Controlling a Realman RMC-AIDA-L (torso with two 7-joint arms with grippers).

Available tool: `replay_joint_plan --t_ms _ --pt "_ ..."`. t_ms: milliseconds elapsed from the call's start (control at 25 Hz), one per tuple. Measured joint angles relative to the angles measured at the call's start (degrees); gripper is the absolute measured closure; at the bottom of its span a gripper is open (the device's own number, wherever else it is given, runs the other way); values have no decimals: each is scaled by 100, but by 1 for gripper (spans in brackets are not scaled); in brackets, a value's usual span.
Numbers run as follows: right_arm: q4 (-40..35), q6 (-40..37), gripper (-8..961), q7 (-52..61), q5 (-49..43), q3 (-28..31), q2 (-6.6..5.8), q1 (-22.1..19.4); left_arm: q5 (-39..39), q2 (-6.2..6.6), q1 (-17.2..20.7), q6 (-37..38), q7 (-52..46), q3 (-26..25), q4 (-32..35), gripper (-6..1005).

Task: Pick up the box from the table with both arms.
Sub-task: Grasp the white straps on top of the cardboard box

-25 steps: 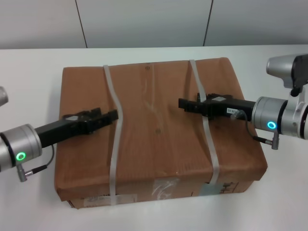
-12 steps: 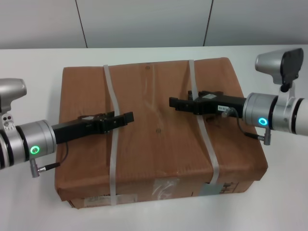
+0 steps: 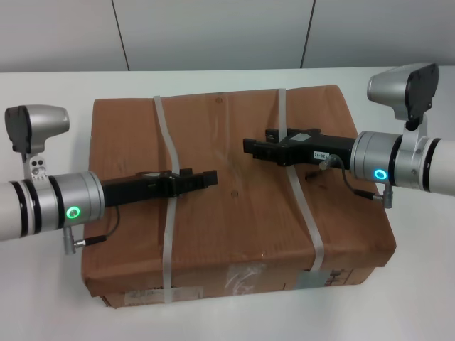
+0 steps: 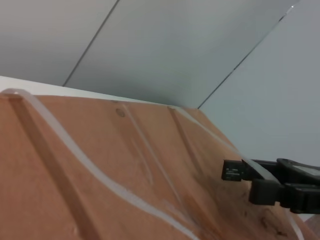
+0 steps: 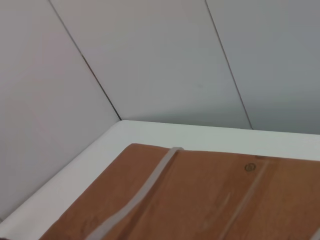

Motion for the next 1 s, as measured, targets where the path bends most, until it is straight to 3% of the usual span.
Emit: replay_joint_plan --t_ms 320,520,760,1000 --pt "160 -83 454 -437 267 -9 0 47 -12 -4 -11 39 48 1 35 359" --pt "243 -172 625 -761 442 -1 0 48 -3 -5 -12 54 123 5 55 546" --pt "260 -309 683 -985 615 8 1 -45 -49 -5 -6 103 229 -1 68 792" --pt "293 -384 722 -1118 836 9 0 -136 -57 -5 32 119 263 -29 78 840"
